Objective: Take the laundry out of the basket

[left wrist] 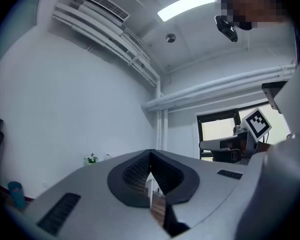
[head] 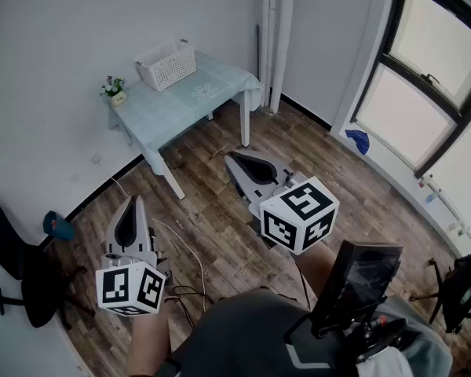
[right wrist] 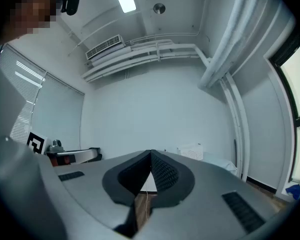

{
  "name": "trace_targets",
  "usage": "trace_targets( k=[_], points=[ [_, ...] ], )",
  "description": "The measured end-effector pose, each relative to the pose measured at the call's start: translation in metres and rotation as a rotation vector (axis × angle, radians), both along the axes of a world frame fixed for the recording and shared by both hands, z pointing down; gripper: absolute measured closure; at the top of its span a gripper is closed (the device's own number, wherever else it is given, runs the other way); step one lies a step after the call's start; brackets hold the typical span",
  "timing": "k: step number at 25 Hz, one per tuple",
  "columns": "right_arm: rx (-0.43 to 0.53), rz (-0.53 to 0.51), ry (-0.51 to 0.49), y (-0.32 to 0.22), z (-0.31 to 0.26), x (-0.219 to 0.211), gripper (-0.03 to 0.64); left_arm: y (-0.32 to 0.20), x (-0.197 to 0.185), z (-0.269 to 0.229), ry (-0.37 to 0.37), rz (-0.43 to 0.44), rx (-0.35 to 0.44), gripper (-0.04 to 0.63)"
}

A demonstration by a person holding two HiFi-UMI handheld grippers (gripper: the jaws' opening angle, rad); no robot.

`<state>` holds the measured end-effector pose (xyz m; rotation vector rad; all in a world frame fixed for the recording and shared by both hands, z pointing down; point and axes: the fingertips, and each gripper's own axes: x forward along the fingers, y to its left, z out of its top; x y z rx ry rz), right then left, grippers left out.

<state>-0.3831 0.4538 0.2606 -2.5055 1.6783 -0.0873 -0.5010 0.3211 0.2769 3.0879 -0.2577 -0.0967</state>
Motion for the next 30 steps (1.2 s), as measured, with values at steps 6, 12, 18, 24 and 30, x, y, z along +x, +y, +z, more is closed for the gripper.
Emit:
trace_targets(
  k=[6,12,18,24,30],
  points=[
    [-0.012,0.006,0.006,-0.004,0.002,-0.003,0.601,-0.005,-0.002,0.004,0.012,0.009,-0.021,0.588],
    [-0.001,0.013,-0.010,-0.014,0.004,-0.012,0.601,-0.013,-0.013,0.009,0.006,0.014,-0.021,0.588],
    [-0.038,0.019,0.011,-0.030,0.007,-0.026,0.600,-0.023,-0.025,0.013,0.001,0.031,-0.028,0.588],
    [-0.070,0.025,0.019,-0.056,0.012,-0.045,0.600,-0.045,-0.042,0.024,-0.007,0.051,-0.060,0.588],
    [-0.102,0.036,0.022,-0.084,0.022,-0.060,0.600,-0.073,-0.053,0.039,0.002,0.090,-0.107,0.588]
  ],
)
